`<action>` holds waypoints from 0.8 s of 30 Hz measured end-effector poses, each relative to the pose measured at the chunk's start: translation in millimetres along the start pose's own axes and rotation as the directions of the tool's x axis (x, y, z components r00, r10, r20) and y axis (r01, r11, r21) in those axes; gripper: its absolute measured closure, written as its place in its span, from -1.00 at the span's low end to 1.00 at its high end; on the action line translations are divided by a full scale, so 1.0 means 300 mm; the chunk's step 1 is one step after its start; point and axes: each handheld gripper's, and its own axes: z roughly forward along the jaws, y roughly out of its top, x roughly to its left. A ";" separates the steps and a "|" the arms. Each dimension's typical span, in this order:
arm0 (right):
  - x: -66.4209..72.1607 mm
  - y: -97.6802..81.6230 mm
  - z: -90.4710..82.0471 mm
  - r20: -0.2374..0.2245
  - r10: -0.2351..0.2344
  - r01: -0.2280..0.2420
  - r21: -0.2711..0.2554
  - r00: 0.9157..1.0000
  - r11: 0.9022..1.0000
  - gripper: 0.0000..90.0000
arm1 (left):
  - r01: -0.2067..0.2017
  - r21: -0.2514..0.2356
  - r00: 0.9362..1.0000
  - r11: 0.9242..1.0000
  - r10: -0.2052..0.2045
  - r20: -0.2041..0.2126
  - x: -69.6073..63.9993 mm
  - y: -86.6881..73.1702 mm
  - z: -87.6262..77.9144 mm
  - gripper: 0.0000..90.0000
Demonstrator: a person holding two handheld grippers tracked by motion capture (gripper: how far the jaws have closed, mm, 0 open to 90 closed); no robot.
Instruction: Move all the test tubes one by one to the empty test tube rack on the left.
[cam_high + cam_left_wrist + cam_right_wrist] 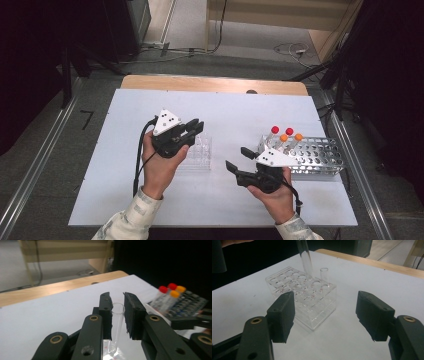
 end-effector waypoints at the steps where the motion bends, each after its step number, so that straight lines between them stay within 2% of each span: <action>1: -0.001 -0.001 -0.001 0.002 0.000 0.000 0.001 1.000 1.000 -0.33 | 0.001 0.001 1.000 1.000 -0.001 -0.002 0.006 -0.002 0.002 0.72; 5: -0.005 -0.002 -0.002 0.006 -0.003 0.003 0.002 1.000 1.000 -0.33 | 0.002 -0.004 1.000 1.000 -0.002 -0.028 0.019 -0.008 0.010 0.72; 13: -0.008 -0.002 -0.007 0.007 0.002 -0.002 -0.003 1.000 1.000 -0.33 | -0.028 0.003 0.998 1.000 0.028 -0.058 0.025 -0.028 0.043 0.72; 18: -0.010 -0.003 -0.007 0.009 0.005 -0.005 -0.001 1.000 1.000 -0.33 | -0.035 0.004 0.997 0.999 0.036 -0.068 0.031 -0.036 0.053 0.72; 24: -0.009 -0.003 -0.005 0.008 0.005 -0.005 0.001 1.000 1.000 -0.32 | -0.053 0.028 0.996 0.998 0.054 -0.071 0.031 -0.054 0.073 0.72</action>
